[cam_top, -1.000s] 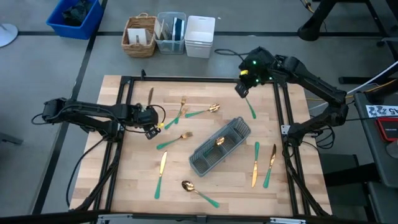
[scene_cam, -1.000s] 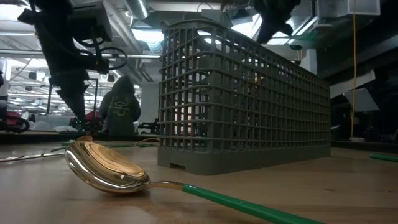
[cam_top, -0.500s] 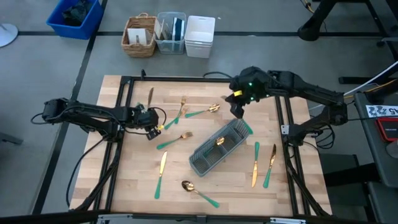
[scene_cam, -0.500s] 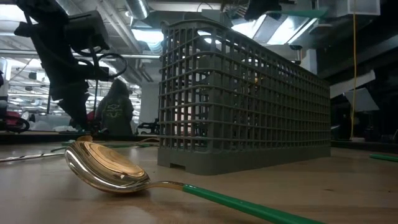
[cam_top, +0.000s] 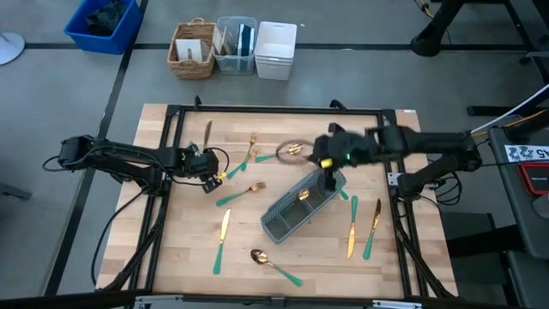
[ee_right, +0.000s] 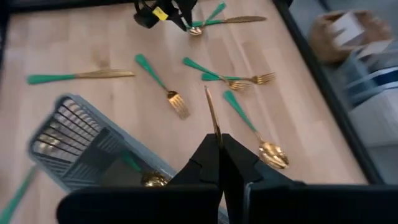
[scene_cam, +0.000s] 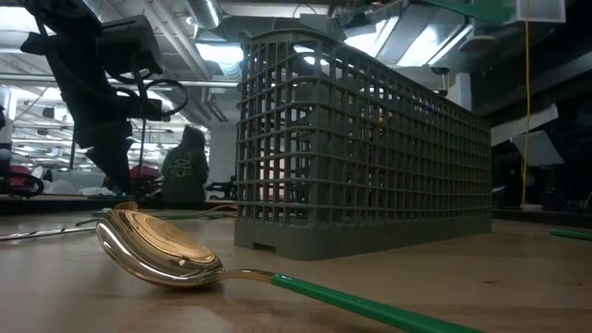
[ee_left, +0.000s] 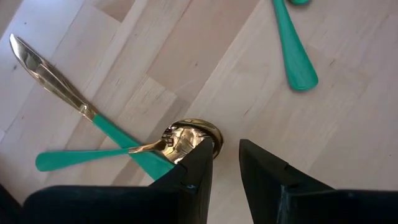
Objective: Sort silverware
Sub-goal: Put the gold fork into the gray silverware organizer
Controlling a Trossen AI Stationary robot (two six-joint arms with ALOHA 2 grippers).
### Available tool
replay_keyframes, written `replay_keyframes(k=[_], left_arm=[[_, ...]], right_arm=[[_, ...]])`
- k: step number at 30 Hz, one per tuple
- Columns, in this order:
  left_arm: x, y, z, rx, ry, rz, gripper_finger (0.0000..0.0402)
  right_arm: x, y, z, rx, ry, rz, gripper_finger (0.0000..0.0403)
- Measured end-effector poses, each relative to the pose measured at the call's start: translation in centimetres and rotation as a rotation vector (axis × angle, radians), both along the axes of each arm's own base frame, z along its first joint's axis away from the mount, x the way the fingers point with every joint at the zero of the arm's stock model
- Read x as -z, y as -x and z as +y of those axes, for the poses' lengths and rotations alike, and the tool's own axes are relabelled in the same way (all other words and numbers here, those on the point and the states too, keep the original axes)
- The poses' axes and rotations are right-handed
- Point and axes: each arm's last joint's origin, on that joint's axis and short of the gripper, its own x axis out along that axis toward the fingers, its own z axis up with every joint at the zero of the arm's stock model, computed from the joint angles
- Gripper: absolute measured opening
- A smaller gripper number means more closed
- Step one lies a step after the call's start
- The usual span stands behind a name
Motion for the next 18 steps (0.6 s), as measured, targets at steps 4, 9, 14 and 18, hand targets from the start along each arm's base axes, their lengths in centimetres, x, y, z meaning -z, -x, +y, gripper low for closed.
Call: replay_keyframes(k=[4, 9, 14, 18], left_arm=[[0.0, 0.0, 0.0, 0.000, 0.001, 0.000, 0.0072], [0.0, 0.0, 0.0, 0.002, 0.000, 0.001, 0.0072], [0.0, 0.0, 0.0, 0.002, 0.000, 0.001, 0.0072], [0.0, 0.0, 0.0, 0.002, 0.000, 0.001, 0.0072]], right_arm=[[1.2, -0.1, 2.8, -0.007, 0.054, -0.025, 0.0001], [2.3, 0.1, 5.5, 0.000, 0.139, -0.070, 0.0001], [2.2, 0.9, 7.5, 0.095, 0.288, -0.144, 0.0001], [1.9, 2.0, 9.5, 0.135, 0.364, -0.205, 0.0001]])
